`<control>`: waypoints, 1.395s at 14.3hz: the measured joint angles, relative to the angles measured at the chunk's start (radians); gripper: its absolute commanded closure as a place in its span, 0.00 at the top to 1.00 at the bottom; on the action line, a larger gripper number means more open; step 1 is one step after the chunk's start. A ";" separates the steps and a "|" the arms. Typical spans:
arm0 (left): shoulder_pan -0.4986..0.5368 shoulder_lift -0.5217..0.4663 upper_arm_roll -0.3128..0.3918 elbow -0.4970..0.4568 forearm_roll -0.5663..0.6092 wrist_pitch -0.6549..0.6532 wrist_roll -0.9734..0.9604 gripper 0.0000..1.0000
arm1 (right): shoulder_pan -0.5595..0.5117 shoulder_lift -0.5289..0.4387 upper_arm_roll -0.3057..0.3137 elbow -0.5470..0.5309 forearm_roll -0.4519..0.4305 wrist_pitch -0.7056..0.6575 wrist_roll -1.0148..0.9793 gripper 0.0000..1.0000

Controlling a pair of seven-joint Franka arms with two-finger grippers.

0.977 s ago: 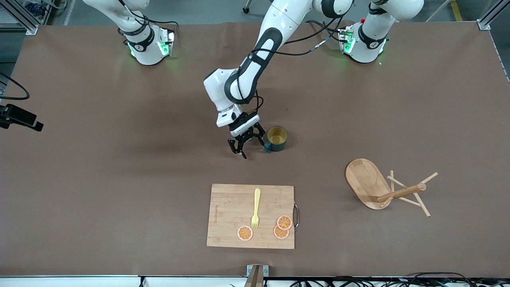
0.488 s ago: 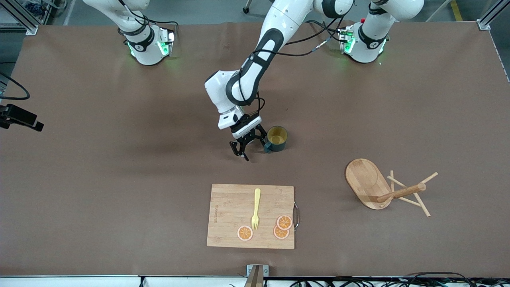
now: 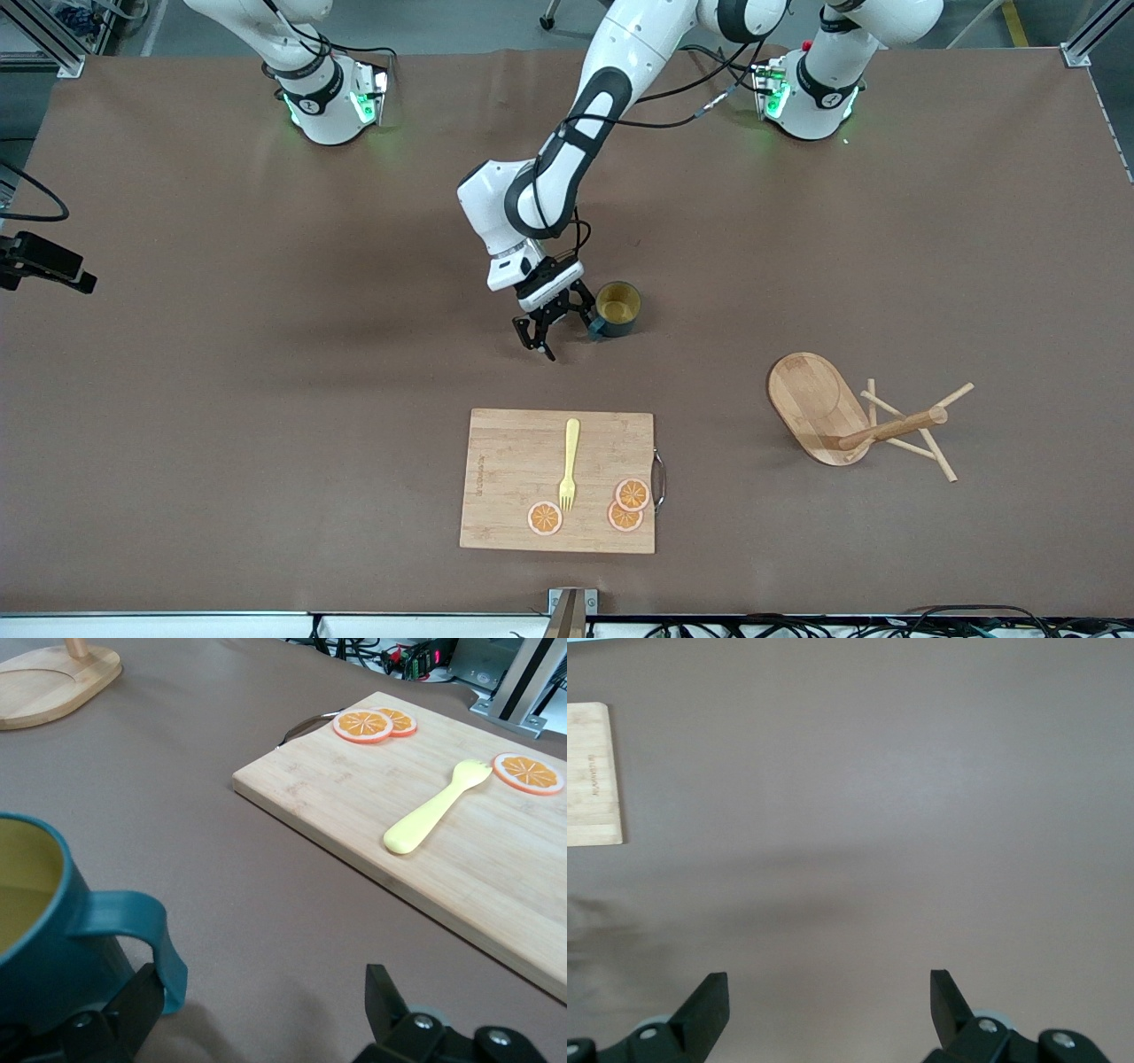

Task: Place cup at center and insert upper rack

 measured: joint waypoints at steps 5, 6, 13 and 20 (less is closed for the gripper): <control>0.002 0.016 0.000 0.000 0.000 0.008 0.000 1.00 | 0.002 -0.127 0.015 -0.155 -0.013 0.075 -0.009 1.00; 0.002 0.018 0.000 0.000 0.000 0.009 0.000 1.00 | 0.006 -0.146 0.017 -0.170 -0.014 0.076 -0.010 1.00; 0.005 0.027 0.001 0.000 0.012 -0.016 0.000 1.00 | 0.013 -0.222 0.023 -0.266 -0.020 0.095 -0.010 1.00; -0.009 0.036 -0.003 0.000 0.093 -0.064 0.000 1.00 | 0.026 -0.223 0.025 -0.266 -0.020 0.103 -0.010 1.00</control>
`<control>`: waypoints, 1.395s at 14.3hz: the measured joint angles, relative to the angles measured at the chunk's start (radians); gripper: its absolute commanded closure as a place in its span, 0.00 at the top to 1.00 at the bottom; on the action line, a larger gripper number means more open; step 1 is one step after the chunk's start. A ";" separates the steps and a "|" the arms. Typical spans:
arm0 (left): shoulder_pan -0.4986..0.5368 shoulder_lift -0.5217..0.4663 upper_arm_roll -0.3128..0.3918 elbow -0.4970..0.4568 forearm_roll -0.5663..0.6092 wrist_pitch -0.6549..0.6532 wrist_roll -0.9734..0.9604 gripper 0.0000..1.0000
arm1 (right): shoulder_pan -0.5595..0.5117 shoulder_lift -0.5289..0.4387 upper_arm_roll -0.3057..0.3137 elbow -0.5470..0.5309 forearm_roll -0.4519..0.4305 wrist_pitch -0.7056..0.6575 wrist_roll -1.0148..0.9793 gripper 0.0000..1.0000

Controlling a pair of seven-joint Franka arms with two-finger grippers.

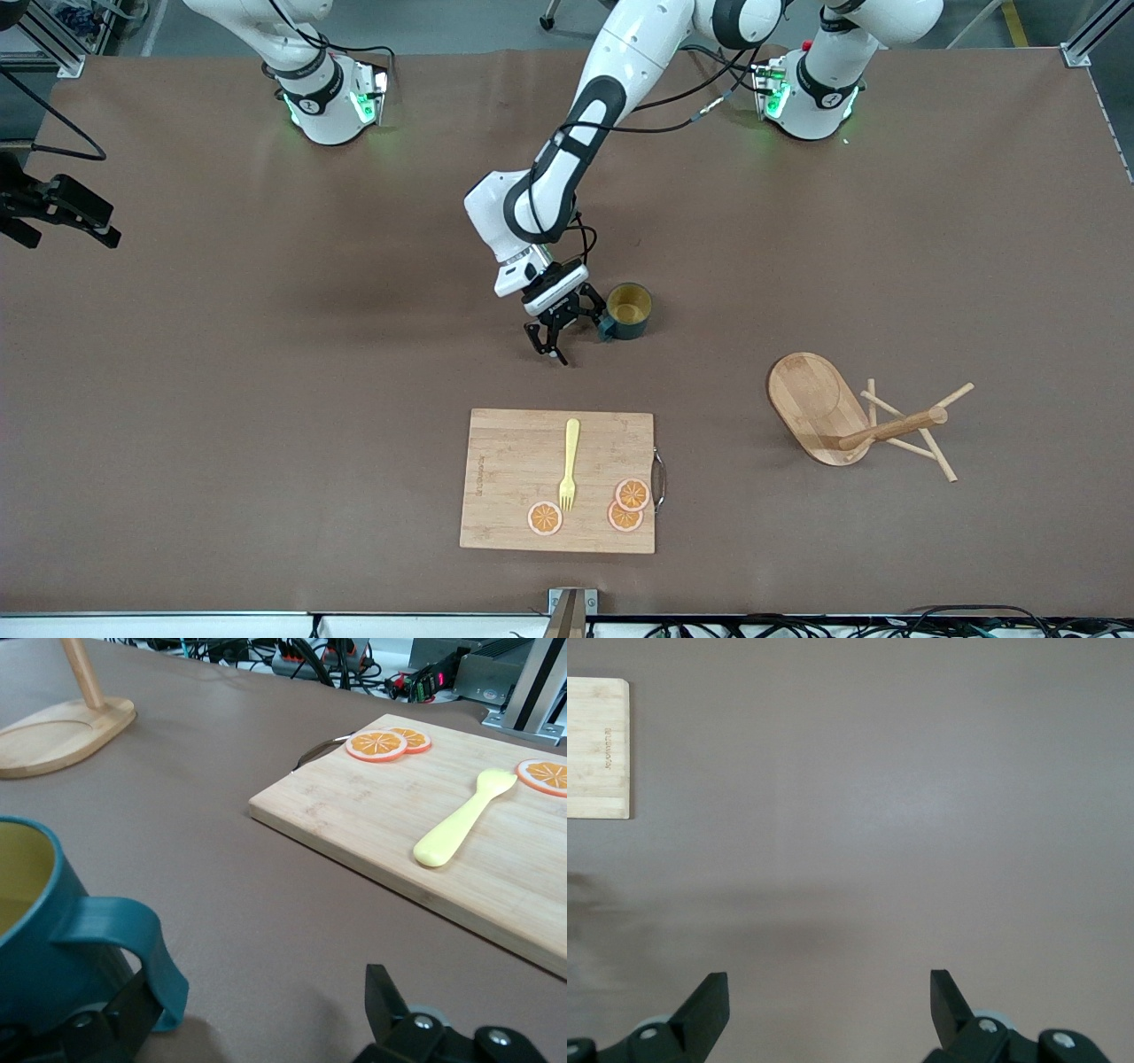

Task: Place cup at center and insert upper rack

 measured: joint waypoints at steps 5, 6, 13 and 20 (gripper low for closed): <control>-0.014 0.024 -0.001 0.000 0.020 -0.004 0.000 0.91 | 0.001 0.000 -0.001 0.000 0.000 0.001 0.000 1.00; -0.014 0.028 -0.001 0.000 0.021 -0.004 0.000 0.86 | 0.001 0.000 -0.002 0.000 0.000 0.001 0.000 1.00; -0.014 0.030 -0.001 0.002 0.023 -0.021 0.000 0.61 | 0.057 0.000 -0.075 0.000 0.000 0.001 0.000 1.00; -0.014 0.029 0.000 0.012 0.022 -0.080 0.000 0.61 | 0.069 0.000 -0.097 0.000 0.000 0.001 0.000 1.00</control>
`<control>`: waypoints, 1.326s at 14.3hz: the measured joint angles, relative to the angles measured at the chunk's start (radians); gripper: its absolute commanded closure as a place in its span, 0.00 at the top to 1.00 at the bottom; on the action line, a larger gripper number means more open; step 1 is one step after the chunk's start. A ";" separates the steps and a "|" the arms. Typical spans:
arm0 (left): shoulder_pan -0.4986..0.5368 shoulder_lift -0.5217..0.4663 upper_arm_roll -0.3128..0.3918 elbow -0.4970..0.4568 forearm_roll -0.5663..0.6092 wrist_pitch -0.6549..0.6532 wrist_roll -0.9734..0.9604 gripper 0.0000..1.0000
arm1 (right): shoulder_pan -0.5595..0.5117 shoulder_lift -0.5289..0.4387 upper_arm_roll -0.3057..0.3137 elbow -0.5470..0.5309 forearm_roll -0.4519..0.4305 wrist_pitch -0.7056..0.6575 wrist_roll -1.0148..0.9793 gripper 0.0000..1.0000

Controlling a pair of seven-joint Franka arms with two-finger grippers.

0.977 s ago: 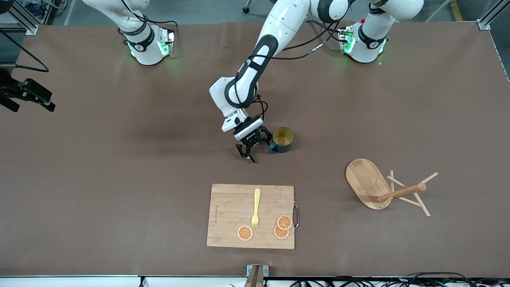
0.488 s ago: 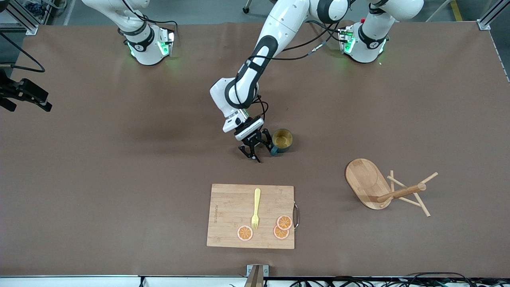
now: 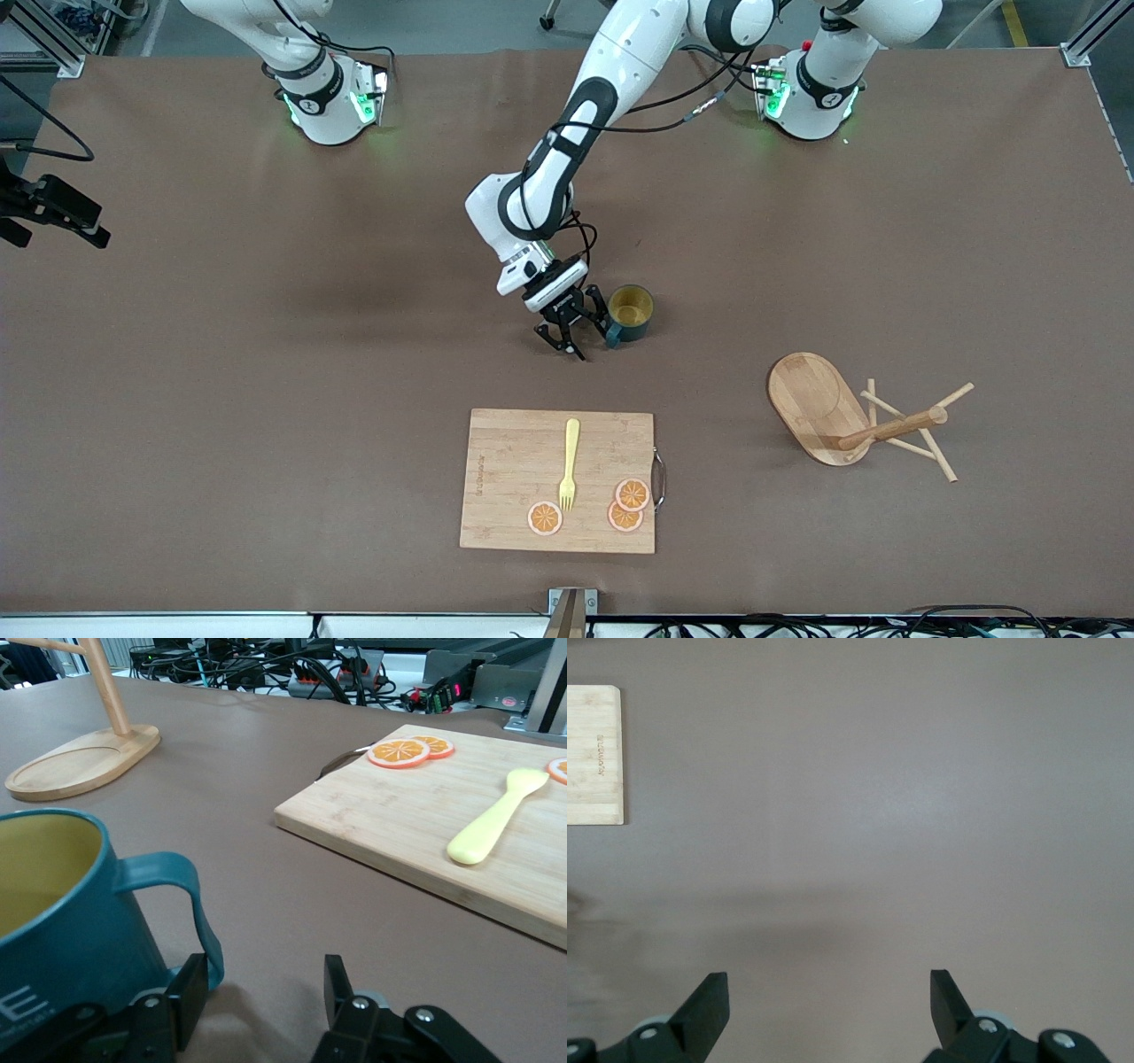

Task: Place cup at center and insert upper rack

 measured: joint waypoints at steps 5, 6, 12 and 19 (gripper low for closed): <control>0.004 0.000 0.001 0.000 -0.009 -0.037 -0.003 0.61 | 0.000 0.000 -0.005 0.000 0.000 0.000 0.000 1.00; 0.005 0.000 0.002 0.000 -0.010 -0.050 -0.003 0.60 | 0.000 0.000 -0.005 0.000 0.000 0.000 0.000 1.00; 0.021 0.000 0.006 0.000 -0.056 -0.138 -0.004 0.24 | 0.000 0.000 -0.006 0.000 0.000 0.000 0.000 1.00; 0.044 -0.004 0.008 0.001 -0.078 -0.155 -0.004 0.00 | 0.000 0.000 -0.006 0.000 0.000 0.000 0.000 1.00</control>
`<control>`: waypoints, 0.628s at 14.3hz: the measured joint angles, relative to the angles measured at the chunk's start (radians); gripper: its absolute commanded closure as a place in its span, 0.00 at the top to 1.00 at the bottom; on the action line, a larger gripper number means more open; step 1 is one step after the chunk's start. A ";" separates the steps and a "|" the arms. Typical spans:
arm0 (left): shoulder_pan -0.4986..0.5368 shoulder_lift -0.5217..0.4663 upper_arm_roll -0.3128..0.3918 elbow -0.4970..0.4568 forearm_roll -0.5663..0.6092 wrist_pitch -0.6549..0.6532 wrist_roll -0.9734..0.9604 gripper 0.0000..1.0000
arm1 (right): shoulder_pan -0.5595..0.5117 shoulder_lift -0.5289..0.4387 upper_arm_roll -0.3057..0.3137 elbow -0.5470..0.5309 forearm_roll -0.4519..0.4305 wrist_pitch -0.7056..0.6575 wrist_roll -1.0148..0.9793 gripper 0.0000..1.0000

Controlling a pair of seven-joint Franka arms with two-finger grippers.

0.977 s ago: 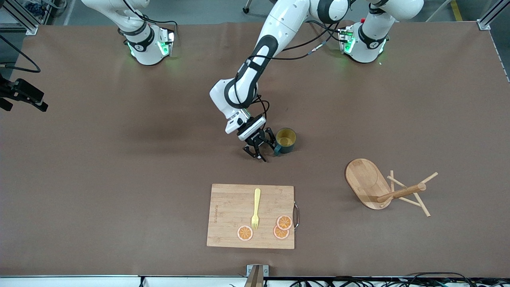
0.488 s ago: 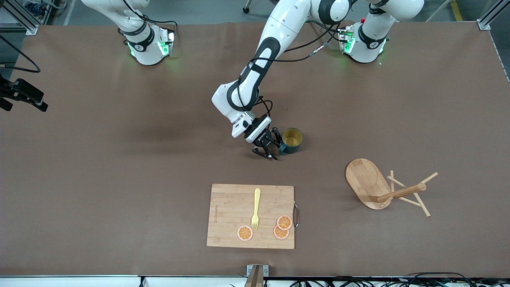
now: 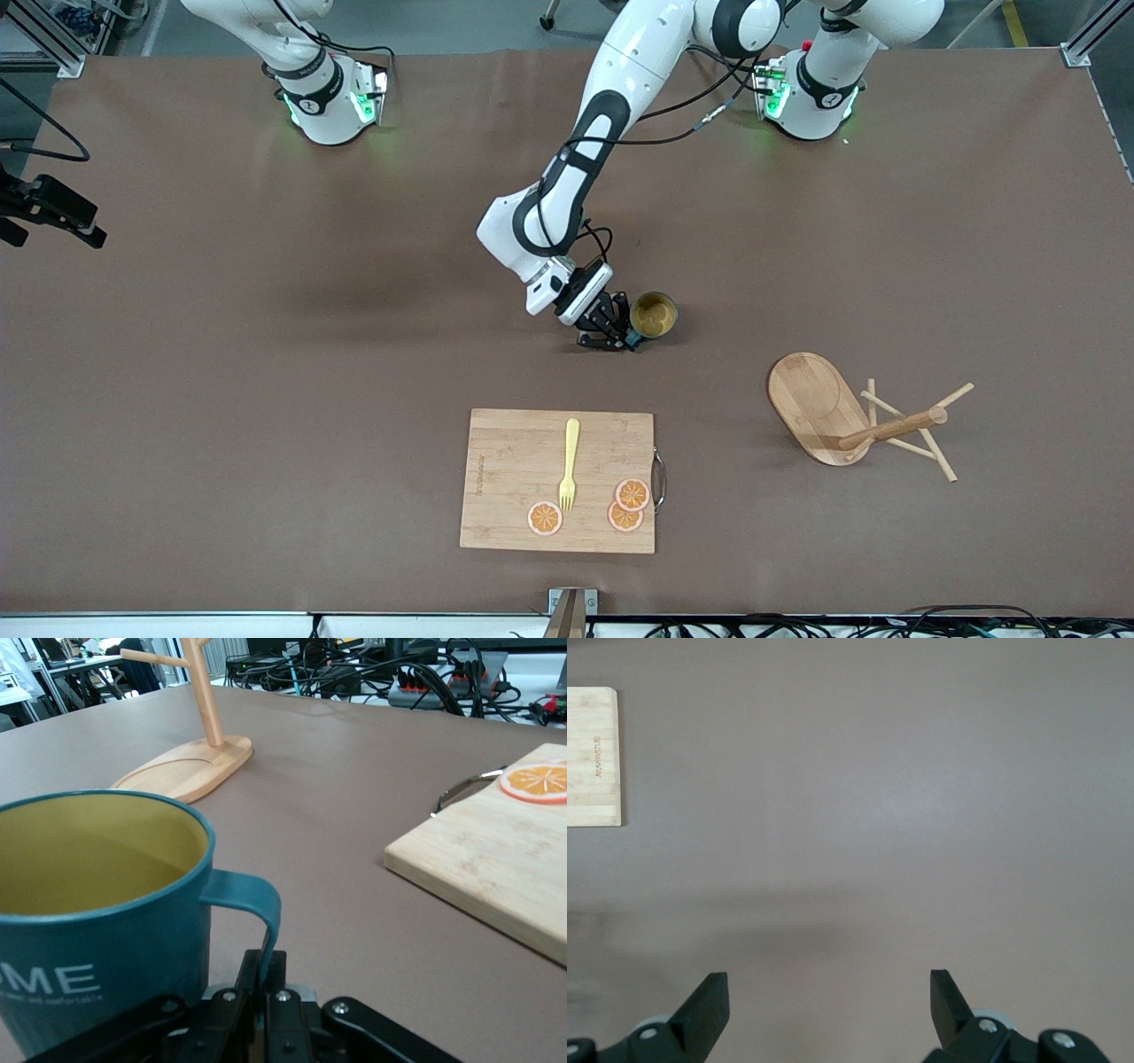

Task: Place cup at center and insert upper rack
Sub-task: 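Lift the mug by its handle and carry it toward the wooden mug tree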

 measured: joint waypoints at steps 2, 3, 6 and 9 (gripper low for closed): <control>0.012 -0.030 0.004 0.004 0.000 -0.005 0.000 0.00 | 0.000 0.000 0.000 0.000 0.000 0.000 0.000 1.00; 0.022 -0.057 0.005 0.007 -0.003 -0.008 0.000 0.00 | 0.000 0.000 0.000 0.000 0.000 0.000 0.000 1.00; 0.068 -0.162 0.008 0.012 -0.043 -0.017 0.050 0.00 | 0.000 0.000 -0.001 -0.001 0.000 0.000 0.000 1.00; 0.127 -0.252 0.009 0.012 -0.092 -0.019 0.087 0.00 | 0.000 0.000 -0.001 -0.001 0.000 0.000 0.000 1.00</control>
